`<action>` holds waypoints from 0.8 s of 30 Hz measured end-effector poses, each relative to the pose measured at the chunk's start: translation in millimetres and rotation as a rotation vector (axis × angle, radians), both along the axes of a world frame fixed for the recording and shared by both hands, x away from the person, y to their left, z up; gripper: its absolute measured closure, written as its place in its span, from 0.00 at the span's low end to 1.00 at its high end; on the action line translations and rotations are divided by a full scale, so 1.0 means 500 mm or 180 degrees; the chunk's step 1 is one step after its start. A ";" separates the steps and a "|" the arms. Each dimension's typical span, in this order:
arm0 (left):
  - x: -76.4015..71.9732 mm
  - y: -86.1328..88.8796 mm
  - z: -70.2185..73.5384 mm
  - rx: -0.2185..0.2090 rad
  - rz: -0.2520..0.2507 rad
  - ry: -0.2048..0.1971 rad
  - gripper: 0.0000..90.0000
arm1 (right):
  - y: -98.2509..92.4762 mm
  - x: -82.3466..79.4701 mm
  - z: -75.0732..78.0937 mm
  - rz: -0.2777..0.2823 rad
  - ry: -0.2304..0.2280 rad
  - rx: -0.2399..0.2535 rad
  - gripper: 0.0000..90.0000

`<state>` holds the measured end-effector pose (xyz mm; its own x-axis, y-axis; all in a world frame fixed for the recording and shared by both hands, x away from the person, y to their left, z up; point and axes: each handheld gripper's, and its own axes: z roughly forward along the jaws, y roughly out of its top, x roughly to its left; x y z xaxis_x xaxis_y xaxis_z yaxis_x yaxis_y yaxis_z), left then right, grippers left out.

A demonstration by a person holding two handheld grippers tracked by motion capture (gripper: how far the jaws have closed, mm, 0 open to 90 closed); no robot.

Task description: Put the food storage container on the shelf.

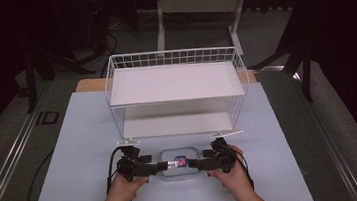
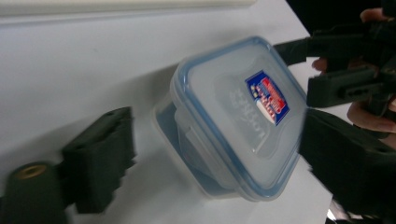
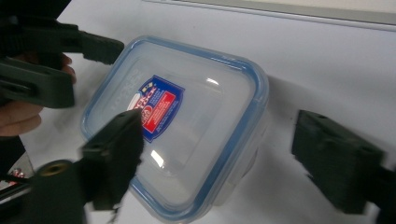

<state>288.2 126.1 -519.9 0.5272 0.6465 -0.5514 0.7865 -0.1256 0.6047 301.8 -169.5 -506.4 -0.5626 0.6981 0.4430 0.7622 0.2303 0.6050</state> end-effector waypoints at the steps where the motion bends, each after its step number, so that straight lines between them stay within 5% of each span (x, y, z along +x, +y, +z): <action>1: 0.001 -0.002 -0.002 0.0027 -0.0008 0.0034 0.17 | 0.000 0.002 -0.001 -0.0001 0.0038 0.0028 0.23; 7: 0.004 -0.013 -0.011 0.0138 0.0009 0.0246 0.23 | -0.003 0.012 -0.013 -0.0056 0.0145 0.0030 0.28; 11: 0.003 -0.015 -0.013 0.0047 0.0020 0.0293 0.27 | -0.009 0.010 -0.013 -0.0055 0.0228 0.0100 0.34; 14: 0.002 -0.022 -0.022 -0.0113 -0.0056 0.0455 0.29 | -0.008 0.009 -0.013 -0.0017 0.0302 0.0152 0.38; 20: -0.003 -0.022 -0.016 -0.0076 -0.0077 0.0385 0.38 | -0.009 0.015 -0.025 -0.0106 0.0639 0.0365 0.40; 24: -0.008 -0.022 -0.011 -0.0025 -0.0098 0.0317 0.41 | -0.001 0.009 -0.015 -0.0128 0.0596 0.0249 0.40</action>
<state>284.0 114.9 -525.4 0.4892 0.6263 -0.6070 0.8385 -0.1463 0.5249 306.4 -170.0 -514.1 -0.4377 0.6778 0.5908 0.8706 0.1553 0.4668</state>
